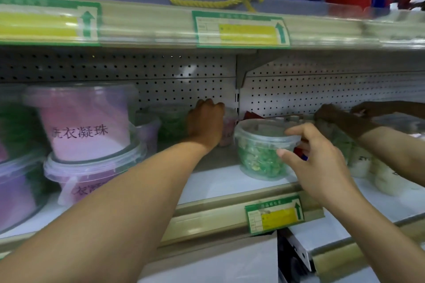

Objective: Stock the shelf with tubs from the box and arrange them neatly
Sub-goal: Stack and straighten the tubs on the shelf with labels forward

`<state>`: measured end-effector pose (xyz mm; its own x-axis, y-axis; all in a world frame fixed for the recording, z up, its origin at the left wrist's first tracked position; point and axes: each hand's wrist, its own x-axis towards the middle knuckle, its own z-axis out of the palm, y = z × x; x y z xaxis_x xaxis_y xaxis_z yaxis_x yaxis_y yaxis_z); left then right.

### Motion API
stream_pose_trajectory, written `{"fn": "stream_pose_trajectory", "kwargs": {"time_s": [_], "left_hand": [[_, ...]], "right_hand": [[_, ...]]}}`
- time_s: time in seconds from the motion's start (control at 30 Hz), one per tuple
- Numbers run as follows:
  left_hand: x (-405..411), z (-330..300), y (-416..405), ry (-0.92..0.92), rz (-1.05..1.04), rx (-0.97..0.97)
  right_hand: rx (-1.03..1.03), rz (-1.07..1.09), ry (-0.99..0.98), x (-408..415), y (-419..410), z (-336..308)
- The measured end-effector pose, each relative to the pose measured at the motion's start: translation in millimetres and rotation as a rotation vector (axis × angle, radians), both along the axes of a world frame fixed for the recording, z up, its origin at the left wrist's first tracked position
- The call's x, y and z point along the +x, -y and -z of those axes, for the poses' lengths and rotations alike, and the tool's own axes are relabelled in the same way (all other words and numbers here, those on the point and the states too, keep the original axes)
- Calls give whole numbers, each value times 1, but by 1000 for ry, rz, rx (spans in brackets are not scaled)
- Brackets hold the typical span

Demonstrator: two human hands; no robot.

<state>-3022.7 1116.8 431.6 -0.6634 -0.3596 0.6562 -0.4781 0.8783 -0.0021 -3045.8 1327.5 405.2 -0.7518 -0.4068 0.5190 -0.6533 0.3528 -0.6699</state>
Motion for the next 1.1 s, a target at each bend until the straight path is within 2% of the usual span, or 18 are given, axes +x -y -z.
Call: {"fn": "stream_pose_trajectory", "kwargs": {"time_s": [0.17, 0.37, 0.47, 0.6, 0.8, 0.97, 1.1], "left_hand": [[19, -7, -9, 41, 14, -41], [66, -21, -31, 206, -64, -11], [81, -23, -35, 161, -50, 58], [71, -14, -37, 153, 90, 203], [35, -7, -31, 160, 25, 12], [39, -13, -33, 133, -16, -10], [64, -10, -28, 132, -120, 58]], "right_hand": [[-122, 123, -92, 7, -3, 1], [-122, 171, -137, 18, -8, 3], [-105, 126, -145, 19, -12, 3], [-143, 81, -86, 12, -18, 0], [-98, -90, 122, -13, -21, 4], [-8, -85, -63, -10, -24, 0], [-40, -42, -223, 13, -15, -3]]}}
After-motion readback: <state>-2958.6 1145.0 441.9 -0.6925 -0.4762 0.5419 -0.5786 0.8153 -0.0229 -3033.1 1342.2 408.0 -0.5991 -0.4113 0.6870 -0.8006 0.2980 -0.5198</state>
